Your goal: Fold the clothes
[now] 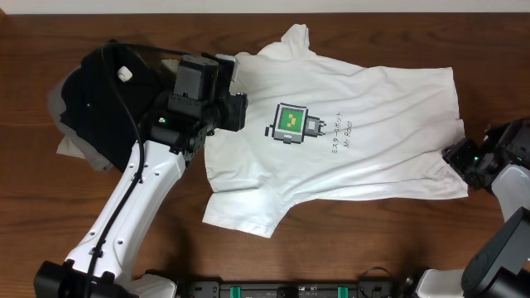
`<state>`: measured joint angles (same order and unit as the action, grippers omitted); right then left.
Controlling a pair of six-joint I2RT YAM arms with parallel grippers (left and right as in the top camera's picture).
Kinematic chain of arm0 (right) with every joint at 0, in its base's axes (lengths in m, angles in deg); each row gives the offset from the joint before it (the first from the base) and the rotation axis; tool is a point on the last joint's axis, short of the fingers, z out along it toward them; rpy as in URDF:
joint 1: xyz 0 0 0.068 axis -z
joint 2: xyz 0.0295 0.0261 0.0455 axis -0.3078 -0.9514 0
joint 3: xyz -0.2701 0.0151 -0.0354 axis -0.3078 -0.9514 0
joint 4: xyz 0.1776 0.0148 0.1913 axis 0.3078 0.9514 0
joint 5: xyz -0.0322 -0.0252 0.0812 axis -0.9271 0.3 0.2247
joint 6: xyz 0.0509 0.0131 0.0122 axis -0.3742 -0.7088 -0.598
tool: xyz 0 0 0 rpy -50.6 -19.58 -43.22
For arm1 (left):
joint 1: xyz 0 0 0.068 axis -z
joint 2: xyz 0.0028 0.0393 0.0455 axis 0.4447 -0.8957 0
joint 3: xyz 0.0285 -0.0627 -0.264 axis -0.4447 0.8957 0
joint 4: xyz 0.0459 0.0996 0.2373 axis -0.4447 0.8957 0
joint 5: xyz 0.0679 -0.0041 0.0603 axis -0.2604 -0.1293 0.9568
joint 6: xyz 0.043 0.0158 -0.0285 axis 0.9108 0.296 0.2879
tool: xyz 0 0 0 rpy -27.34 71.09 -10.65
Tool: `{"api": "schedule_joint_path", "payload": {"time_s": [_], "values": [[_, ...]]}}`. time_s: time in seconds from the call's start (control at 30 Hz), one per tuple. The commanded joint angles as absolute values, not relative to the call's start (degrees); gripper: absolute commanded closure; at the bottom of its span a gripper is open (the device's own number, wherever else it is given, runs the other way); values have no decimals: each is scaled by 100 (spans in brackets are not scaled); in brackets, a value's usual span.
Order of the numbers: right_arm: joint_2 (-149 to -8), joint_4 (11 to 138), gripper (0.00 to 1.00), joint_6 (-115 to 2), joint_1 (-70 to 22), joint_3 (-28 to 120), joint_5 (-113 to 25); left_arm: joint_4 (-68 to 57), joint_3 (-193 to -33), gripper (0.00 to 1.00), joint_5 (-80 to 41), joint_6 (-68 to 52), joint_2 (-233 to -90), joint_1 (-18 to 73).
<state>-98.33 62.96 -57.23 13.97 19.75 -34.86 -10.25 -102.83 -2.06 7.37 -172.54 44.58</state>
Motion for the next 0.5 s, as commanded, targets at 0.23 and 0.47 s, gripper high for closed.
{"api": "schedule_joint_path", "payload": {"time_s": [0.23,0.47], "values": [[-10209,5951,59,-4990,1207,1949,-3047,-1057,-10272,42,-163,852,-17210,4460],[-10244,6154,59,-4995,1205,1949,-3570,-1027,-10272,42,-163,855,-17210,4460]]}}
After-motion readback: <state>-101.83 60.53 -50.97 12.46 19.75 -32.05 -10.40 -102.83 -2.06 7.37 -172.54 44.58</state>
